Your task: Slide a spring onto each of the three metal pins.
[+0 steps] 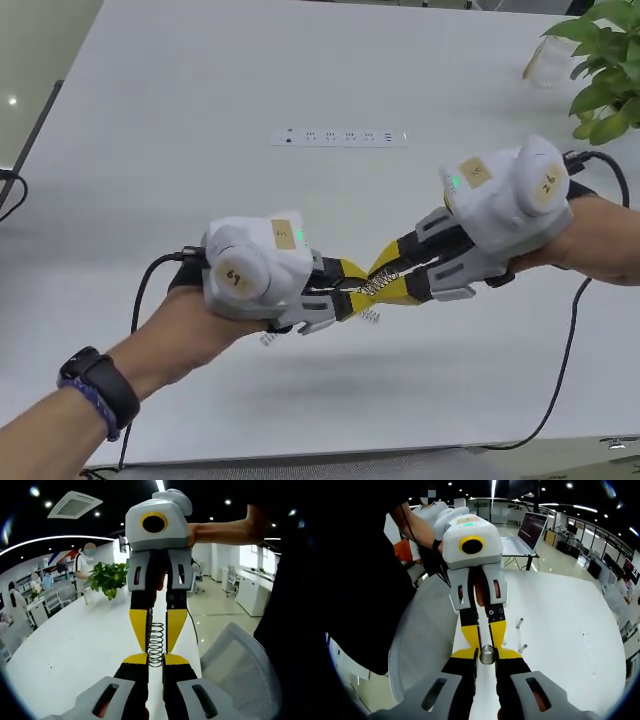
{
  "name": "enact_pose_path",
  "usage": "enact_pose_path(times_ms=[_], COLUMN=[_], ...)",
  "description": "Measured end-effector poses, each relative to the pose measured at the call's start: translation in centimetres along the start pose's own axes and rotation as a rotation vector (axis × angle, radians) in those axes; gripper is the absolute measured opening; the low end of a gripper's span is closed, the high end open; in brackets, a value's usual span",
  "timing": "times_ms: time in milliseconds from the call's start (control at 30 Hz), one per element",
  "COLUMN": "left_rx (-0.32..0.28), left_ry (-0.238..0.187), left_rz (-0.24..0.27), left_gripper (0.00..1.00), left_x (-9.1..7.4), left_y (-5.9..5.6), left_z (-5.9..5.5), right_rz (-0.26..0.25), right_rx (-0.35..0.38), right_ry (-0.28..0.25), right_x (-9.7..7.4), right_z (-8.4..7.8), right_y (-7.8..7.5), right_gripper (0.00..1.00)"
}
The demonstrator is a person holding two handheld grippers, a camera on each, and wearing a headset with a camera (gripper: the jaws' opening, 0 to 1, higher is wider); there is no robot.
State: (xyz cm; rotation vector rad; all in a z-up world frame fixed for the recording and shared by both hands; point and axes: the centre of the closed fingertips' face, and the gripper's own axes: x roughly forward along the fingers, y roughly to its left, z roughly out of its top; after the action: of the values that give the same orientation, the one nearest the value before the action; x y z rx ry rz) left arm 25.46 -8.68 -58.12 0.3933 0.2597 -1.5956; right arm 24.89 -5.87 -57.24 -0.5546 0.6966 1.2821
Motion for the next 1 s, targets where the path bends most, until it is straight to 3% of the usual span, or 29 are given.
enact_pose_path(times_ms=[700, 1000], left_rx=[-0.020, -0.022], left_ry=[-0.001, 0.009], left_rz=[-0.029, -0.031], left_gripper=[0.01, 0.02], left_x=[0.4, 0.6], left_y=[-0.1, -0.3], left_z=[-0.1, -0.6], right_rz=[0.036, 0.040], right_rx=[-0.166, -0.159], right_ry=[0.139, 0.150], right_x=[0.0, 0.3], right_z=[-1.0, -1.4], right_y=[-0.1, 0.0], right_gripper=[0.09, 0.08])
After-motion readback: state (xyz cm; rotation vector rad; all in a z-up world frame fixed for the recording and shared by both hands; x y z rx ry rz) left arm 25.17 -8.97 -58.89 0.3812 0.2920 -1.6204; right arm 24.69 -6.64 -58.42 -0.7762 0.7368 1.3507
